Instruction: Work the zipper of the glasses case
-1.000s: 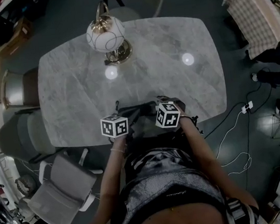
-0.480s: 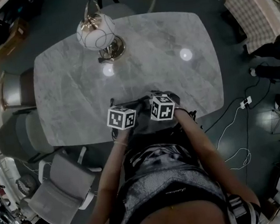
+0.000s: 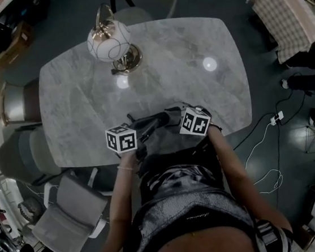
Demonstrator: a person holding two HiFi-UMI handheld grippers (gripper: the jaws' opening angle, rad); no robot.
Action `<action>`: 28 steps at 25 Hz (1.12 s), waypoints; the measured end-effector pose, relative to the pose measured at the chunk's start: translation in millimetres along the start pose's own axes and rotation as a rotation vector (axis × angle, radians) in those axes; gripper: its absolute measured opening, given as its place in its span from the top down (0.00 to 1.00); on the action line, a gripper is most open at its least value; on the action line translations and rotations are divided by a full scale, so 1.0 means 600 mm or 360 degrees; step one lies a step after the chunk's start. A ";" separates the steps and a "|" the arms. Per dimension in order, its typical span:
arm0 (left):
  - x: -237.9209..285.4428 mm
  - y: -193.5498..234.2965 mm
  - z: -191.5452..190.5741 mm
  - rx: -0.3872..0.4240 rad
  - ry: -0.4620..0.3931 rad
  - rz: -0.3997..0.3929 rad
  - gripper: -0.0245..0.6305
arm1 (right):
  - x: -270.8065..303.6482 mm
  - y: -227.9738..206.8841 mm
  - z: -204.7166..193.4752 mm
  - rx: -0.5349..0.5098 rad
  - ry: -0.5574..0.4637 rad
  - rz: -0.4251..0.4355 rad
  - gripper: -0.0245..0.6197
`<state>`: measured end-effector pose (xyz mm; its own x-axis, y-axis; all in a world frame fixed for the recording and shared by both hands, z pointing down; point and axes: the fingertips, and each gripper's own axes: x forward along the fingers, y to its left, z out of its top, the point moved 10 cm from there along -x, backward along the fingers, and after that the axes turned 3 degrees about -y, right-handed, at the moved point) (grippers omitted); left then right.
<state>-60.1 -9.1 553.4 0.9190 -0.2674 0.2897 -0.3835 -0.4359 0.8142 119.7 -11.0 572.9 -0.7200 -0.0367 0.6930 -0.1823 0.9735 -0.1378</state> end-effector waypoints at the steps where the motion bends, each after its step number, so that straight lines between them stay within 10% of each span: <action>1: -0.003 0.000 0.001 -0.0010 -0.0041 -0.0071 0.95 | -0.003 -0.002 0.000 0.0001 -0.0001 0.0003 0.48; 9: -0.026 0.030 -0.019 -0.0209 -0.0323 -0.0450 0.95 | -0.013 0.001 0.035 -0.0096 -0.0121 -0.0151 0.47; 28: -0.180 0.078 -0.027 -0.0223 -0.0465 -0.0339 0.95 | 0.076 0.022 0.146 -0.0266 -0.0129 0.0065 0.43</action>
<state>-176.1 13.2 568.3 0.9043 -0.4257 -0.0322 -0.1521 -0.3918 0.9074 25.5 -19.8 540.7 -0.7771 -0.0081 0.6293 -0.0430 0.9983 -0.0402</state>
